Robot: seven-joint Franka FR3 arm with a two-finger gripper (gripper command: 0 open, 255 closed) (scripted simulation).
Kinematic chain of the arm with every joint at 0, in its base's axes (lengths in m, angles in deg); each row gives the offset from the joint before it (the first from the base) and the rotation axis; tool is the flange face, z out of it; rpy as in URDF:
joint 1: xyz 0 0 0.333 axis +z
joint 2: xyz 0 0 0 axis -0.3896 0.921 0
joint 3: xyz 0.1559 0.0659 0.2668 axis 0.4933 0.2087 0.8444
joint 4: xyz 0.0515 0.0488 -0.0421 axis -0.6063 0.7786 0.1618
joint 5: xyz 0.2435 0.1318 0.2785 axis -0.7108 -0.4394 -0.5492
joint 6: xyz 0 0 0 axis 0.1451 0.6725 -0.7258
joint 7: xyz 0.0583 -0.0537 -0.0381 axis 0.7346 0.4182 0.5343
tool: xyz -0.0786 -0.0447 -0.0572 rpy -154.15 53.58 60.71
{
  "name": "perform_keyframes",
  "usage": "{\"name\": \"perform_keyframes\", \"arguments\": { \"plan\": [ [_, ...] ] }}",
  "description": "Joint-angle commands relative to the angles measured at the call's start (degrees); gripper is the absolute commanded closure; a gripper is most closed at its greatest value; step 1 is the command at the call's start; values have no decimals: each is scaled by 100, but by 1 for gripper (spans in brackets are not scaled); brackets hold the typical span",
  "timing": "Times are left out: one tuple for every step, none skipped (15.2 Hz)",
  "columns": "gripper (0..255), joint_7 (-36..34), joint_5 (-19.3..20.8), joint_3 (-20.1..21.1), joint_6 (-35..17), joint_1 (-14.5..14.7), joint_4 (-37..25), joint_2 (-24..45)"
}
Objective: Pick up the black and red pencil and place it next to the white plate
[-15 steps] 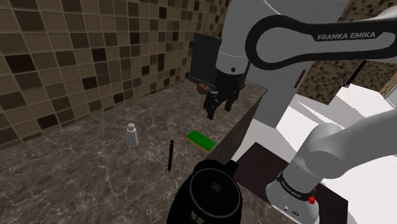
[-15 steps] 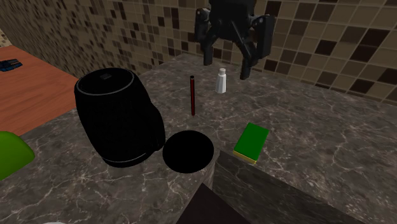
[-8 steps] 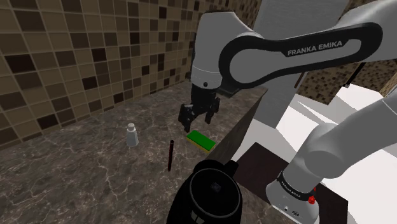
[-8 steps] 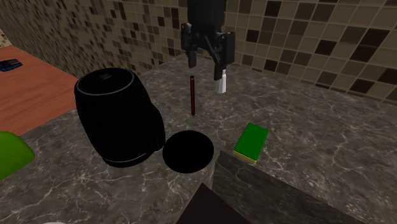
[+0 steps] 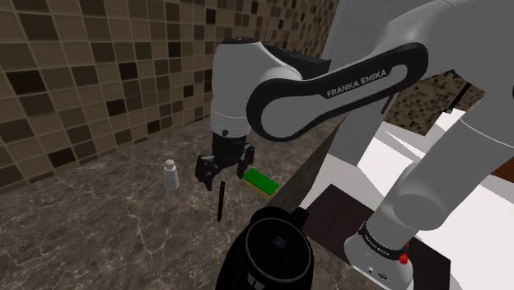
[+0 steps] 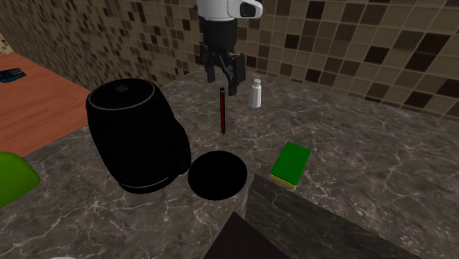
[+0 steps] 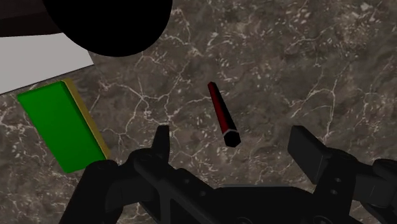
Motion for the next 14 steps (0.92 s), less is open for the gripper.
{"name": "perform_keyframes", "arguments": {
  "plan": [
    [0,-88,87,34,-163,-2,48,133],
    [0,-110,116,42,-241,-1,92,175],
    [0,-133,147,50,-319,-1,135,220],
    [0,-158,180,58,-396,0,177,266],
    [0,-184,215,66,-474,0,218,313],
    [0,-200,236,69,-519,1,241,341],
    [0,-200,236,69,-519,1,241,341],
    [0,-200,236,69,-519,1,241,341],
    [0,-200,236,69,-519,1,241,341],
    [0,-200,236,69,-519,1,241,341],
    [0,-200,236,69,-519,1,241,341],
    [0,-200,236,69,-519,1,241,341],
    [0,-200,236,69,-518,1,240,341],
    [0,-200,236,69,-518,1,240,341]
  ]
}}
